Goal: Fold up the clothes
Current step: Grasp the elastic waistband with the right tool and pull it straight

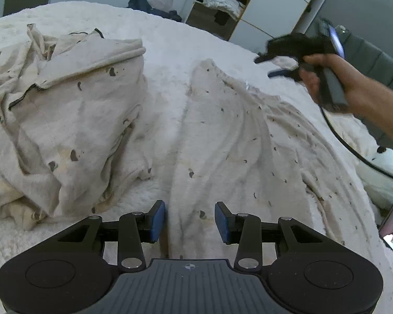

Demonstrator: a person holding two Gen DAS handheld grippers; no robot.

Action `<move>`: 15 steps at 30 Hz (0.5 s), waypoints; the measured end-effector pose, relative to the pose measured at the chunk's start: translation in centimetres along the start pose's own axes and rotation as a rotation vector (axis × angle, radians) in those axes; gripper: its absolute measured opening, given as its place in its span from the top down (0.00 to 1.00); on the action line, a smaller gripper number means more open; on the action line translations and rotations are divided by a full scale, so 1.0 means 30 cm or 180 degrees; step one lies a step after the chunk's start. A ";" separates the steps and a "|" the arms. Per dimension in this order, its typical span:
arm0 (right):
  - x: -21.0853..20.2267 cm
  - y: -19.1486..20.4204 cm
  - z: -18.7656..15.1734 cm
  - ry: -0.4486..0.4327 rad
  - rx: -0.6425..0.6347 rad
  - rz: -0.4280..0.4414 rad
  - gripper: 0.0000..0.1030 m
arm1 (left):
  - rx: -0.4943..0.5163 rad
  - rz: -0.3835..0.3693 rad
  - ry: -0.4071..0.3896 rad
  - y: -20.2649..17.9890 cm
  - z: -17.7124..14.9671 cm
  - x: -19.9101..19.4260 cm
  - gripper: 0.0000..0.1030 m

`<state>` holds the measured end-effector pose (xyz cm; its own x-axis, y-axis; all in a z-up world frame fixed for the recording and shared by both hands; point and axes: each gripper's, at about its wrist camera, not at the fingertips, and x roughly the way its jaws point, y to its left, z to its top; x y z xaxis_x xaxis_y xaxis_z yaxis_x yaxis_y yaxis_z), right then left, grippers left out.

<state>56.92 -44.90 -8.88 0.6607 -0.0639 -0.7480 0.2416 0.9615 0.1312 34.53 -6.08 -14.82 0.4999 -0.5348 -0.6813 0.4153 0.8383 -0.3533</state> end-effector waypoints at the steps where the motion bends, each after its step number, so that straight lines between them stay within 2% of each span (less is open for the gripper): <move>1: 0.041 0.022 0.032 0.0149 -0.0541 -0.0098 0.53 | 0.0014 0.0016 0.0014 0.004 0.000 0.004 0.64; 3: 0.093 0.044 0.049 0.0450 -0.1243 -0.0113 0.53 | 0.0003 0.0084 0.0066 0.011 -0.005 0.015 0.64; 5: 0.148 0.062 0.036 0.0893 -0.2111 -0.0065 0.53 | 0.0019 0.0086 0.0102 0.009 -0.008 0.024 0.64; 7: 0.175 0.053 0.018 0.0997 -0.2435 -0.0059 0.52 | 0.0081 0.0032 0.0106 -0.001 -0.008 0.026 0.64; 11: 0.224 0.021 -0.012 0.0893 -0.2301 0.0040 0.47 | 0.0118 -0.0002 0.0120 -0.006 -0.014 0.024 0.64; 13: 0.247 0.021 -0.021 0.0886 -0.2288 0.0120 0.38 | 0.0072 0.0011 0.0139 0.001 -0.017 0.027 0.64; 15: 0.275 0.024 -0.033 0.0962 -0.2356 0.0099 0.38 | 0.0018 0.0007 0.0143 0.007 -0.017 0.030 0.64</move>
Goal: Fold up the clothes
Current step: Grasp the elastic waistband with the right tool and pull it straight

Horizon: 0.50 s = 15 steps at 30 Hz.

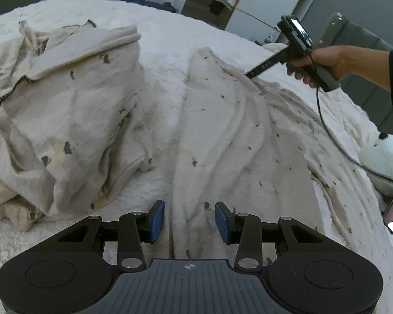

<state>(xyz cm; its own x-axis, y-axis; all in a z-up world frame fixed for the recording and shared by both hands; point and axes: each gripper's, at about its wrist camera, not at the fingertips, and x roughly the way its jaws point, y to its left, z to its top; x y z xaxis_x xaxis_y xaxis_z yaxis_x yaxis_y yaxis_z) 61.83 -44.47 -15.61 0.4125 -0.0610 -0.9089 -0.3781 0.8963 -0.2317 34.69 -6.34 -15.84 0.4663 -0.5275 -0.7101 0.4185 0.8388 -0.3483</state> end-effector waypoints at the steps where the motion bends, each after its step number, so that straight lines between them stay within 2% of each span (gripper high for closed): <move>1: 0.014 0.003 0.001 0.0035 -0.0026 0.0001 0.39 | -0.0011 -0.0002 0.0000 0.001 0.000 0.001 0.64; 3: 0.028 0.009 0.006 0.0054 -0.0012 0.0030 0.49 | -0.0012 0.0002 0.0001 -0.001 0.000 0.004 0.64; 5: 0.030 0.009 0.009 0.0078 0.0008 0.0075 0.72 | 0.0006 0.0012 0.0011 -0.003 -0.002 0.006 0.64; 9: 0.013 0.009 0.009 0.0145 0.0007 0.0164 0.91 | 0.0000 0.0016 0.0014 0.000 0.000 0.005 0.64; 15: -0.047 0.015 0.037 0.0174 -0.0167 0.0086 0.92 | 0.0010 0.0019 -0.0006 0.000 0.001 -0.009 0.64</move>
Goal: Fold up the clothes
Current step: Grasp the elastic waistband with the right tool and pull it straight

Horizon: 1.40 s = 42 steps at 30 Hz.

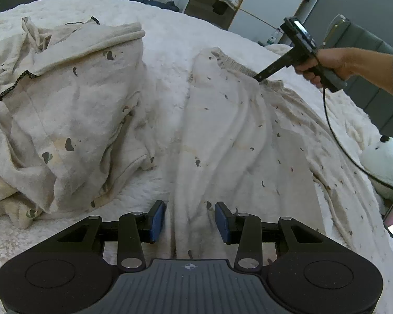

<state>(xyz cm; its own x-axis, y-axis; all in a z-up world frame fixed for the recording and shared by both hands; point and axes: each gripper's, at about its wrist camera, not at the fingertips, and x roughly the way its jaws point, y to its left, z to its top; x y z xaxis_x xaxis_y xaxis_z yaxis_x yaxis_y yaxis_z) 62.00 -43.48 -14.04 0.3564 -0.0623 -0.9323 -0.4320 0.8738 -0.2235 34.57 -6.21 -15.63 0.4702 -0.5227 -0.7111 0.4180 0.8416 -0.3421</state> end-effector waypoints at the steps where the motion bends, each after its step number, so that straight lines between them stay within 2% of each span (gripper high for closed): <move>1: -0.016 0.003 0.010 -0.0029 -0.0050 -0.0040 0.93 | 0.0002 -0.0001 -0.0005 0.000 0.000 -0.002 0.64; 6: -0.045 0.004 0.061 -0.0162 -0.0061 -0.0146 0.94 | 0.0016 -0.0005 -0.0010 0.001 0.001 -0.005 0.64; 9: -0.030 0.011 0.079 0.0040 -0.0050 0.0014 0.94 | 0.0020 -0.0016 -0.0014 0.001 0.001 -0.007 0.64; 11: -0.004 0.029 0.073 0.0249 -0.0271 -0.0090 0.94 | 0.0009 -0.0021 -0.0026 0.004 0.002 -0.011 0.64; 15: -0.001 0.030 0.079 0.0342 -0.0287 -0.0131 0.92 | 0.0006 -0.0017 -0.0026 0.009 0.003 -0.008 0.64; 19: 0.007 0.072 0.048 0.0402 -0.0572 -0.0067 0.72 | 0.0008 -0.0034 -0.0026 0.011 0.005 -0.007 0.64; 21: 0.026 0.096 0.035 0.0471 -0.0710 -0.0043 0.73 | 0.0015 -0.0037 -0.0028 0.010 0.006 -0.008 0.64; 27: -0.015 0.061 0.018 0.0416 -0.0518 0.0061 0.75 | 0.0034 -0.0037 -0.0027 0.008 0.004 -0.011 0.63; 32: -0.035 0.029 0.005 0.0512 -0.0385 0.0327 0.81 | 0.0033 -0.0022 -0.0030 0.009 0.005 -0.003 0.61; 33: -0.025 0.035 0.003 0.0509 -0.0420 0.0276 0.82 | 0.0034 -0.0017 -0.0032 0.008 0.005 -0.001 0.60; 35: -0.010 0.044 0.000 0.0490 -0.0480 0.0174 0.97 | 0.0039 -0.0012 -0.0036 0.006 0.003 0.000 0.59; 42: -0.089 -0.024 0.046 -0.0038 -0.0323 -0.0240 0.98 | 0.0039 -0.0033 -0.0038 0.000 0.004 0.002 0.59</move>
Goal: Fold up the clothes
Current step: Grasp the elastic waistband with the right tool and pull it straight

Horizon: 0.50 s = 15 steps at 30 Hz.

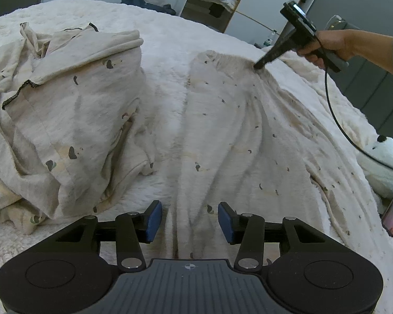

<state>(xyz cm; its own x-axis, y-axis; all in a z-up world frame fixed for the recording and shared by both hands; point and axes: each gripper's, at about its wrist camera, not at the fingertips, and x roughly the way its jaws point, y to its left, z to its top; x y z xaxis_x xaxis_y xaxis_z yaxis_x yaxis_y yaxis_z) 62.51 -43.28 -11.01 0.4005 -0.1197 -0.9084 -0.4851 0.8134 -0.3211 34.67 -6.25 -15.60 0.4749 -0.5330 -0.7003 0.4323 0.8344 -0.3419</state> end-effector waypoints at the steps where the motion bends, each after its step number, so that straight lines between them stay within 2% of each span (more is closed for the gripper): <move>1: -0.003 -0.006 0.001 -0.0045 -0.0006 -0.0063 0.98 | 0.0002 -0.0004 0.0009 0.000 -0.001 0.003 0.59; 4: 0.018 0.011 -0.004 -0.0143 -0.0005 -0.0221 0.98 | 0.0011 0.0002 0.0026 0.001 -0.001 0.010 0.59; 6: 0.072 0.065 -0.018 -0.0104 -0.0056 -0.0442 0.97 | 0.0022 0.0007 0.0028 -0.001 -0.001 0.012 0.59; 10: 0.185 0.225 -0.067 -0.0094 -0.0303 -0.1061 0.82 | 0.0016 0.0028 -0.0013 -0.003 0.005 0.003 0.59; 12: 0.193 0.275 -0.089 -0.0173 -0.0358 -0.1363 0.73 | 0.0003 0.0032 -0.0032 -0.003 0.007 -0.005 0.58; 13: 0.161 0.278 -0.094 -0.0318 -0.0104 -0.1476 0.65 | -0.0005 0.0030 -0.0045 -0.004 0.008 -0.011 0.58; 15: 0.072 0.272 -0.093 -0.0649 0.0412 -0.1418 0.51 | -0.0016 0.0020 -0.0075 -0.006 0.011 -0.025 0.58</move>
<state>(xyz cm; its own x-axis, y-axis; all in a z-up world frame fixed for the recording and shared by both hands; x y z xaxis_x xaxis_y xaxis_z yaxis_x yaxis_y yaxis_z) 57.26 -38.49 -16.32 0.6965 -0.3682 -0.6159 -0.1373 0.7741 -0.6180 34.49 -6.05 -14.82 0.4957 -0.5308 -0.6874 0.4254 0.8384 -0.3407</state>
